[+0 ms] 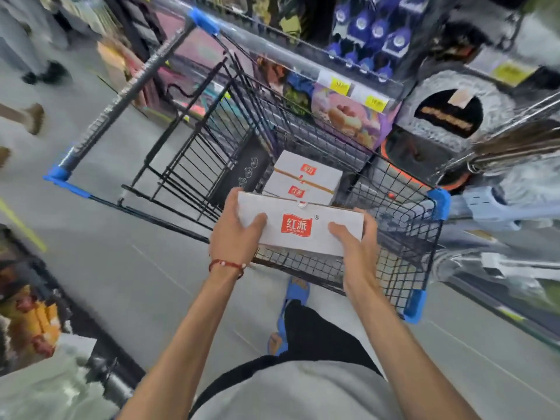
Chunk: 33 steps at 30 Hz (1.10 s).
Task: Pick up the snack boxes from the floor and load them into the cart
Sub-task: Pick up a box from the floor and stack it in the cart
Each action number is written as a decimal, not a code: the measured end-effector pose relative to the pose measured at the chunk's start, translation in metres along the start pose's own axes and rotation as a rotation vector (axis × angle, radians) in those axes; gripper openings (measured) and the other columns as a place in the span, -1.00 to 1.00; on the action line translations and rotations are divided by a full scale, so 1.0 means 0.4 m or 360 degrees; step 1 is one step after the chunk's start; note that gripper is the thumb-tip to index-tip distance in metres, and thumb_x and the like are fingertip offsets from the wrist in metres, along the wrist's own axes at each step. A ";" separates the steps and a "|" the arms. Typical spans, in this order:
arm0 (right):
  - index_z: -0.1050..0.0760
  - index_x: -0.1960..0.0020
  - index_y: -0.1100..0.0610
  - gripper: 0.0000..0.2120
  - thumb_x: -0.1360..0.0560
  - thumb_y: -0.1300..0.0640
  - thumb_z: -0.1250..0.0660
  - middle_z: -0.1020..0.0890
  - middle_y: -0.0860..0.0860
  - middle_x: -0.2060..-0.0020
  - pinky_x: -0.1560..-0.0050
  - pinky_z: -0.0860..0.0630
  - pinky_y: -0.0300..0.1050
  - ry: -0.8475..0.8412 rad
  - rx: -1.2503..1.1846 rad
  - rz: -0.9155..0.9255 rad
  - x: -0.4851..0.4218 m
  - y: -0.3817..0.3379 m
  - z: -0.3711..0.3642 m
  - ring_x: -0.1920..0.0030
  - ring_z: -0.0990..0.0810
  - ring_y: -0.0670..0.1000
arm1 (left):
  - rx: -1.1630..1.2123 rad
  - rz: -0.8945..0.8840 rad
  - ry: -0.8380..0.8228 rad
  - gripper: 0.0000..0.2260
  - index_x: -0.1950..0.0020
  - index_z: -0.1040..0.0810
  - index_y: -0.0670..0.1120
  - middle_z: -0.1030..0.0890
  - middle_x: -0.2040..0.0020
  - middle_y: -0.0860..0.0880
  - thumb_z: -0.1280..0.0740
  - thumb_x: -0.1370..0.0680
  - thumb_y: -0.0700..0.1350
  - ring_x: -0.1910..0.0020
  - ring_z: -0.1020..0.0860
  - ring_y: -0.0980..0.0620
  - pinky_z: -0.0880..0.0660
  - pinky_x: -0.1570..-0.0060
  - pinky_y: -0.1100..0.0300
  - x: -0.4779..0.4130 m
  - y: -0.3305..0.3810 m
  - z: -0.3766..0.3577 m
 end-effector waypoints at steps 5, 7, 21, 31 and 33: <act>-0.31 -0.43 -0.03 -0.45 -0.55 0.17 -0.47 -0.62 -0.07 -0.17 -0.10 -0.63 -0.04 0.0010 -0.0042 -0.0193 -0.103 0.067 -0.047 -0.18 -0.62 -0.03 | -0.0130 0.0069 -0.0083 -0.38 -0.43 -0.28 0.25 -0.61 -0.25 0.00 -0.41 -0.41 0.12 -0.14 -0.62 -0.10 -0.58 -0.18 -0.12 -0.159 0.001 -0.054; -0.27 -0.44 -0.01 -0.44 -0.56 0.18 -0.47 -0.61 -0.07 -0.19 -0.16 -0.63 -0.01 -0.0010 -0.0059 -0.0306 -0.121 0.103 -0.059 -0.17 -0.62 -0.05 | -0.0193 0.0109 -0.0130 -0.38 -0.44 -0.30 0.21 -0.60 -0.25 0.00 -0.46 -0.43 0.09 -0.16 -0.61 -0.11 -0.57 -0.21 -0.11 -0.201 -0.005 -0.078; -0.29 -0.42 -0.01 -0.49 -0.58 0.13 -0.46 -0.68 -0.04 -0.24 -0.26 -0.51 -0.18 -0.0051 0.0074 -0.0812 -0.114 0.313 -0.093 -0.19 -0.65 -0.11 | -0.0405 0.0486 -0.0578 -0.32 -0.28 -0.41 0.08 -0.63 -0.09 0.01 -0.55 -0.22 0.13 -0.11 -0.62 -0.12 -0.56 -0.21 -0.10 -0.347 -0.244 -0.196; -0.05 -0.63 0.17 -0.31 -0.64 0.21 -0.37 -0.58 0.02 -0.26 0.14 -0.38 -0.64 -0.0014 0.0246 -0.0946 -0.185 0.420 -0.144 0.08 -0.48 -0.27 | -0.0636 0.0507 -0.0843 -0.30 -0.39 -0.43 -0.05 -0.62 -0.24 -0.06 -0.54 -0.32 0.14 -0.23 -0.57 -0.14 -0.49 -0.31 -0.11 -0.461 -0.366 -0.307; -0.21 -0.51 0.14 -0.47 -0.63 0.24 -0.37 -0.59 -0.04 -0.15 0.26 -0.44 -0.59 -0.0004 0.0319 -0.0985 -0.209 0.467 -0.145 0.02 -0.53 -0.24 | -0.0699 0.0512 -0.0875 -0.31 -0.37 -0.45 -0.04 -0.63 -0.20 -0.06 -0.51 -0.30 0.18 -0.20 -0.58 -0.14 -0.51 -0.28 -0.10 -0.484 -0.393 -0.335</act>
Point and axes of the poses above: each hand's wrist, its own x-axis away from the middle knuckle, its own z-axis out of the back of the hand, y = z × x, the point moved 10 cm from there along -x, towards the middle knuckle
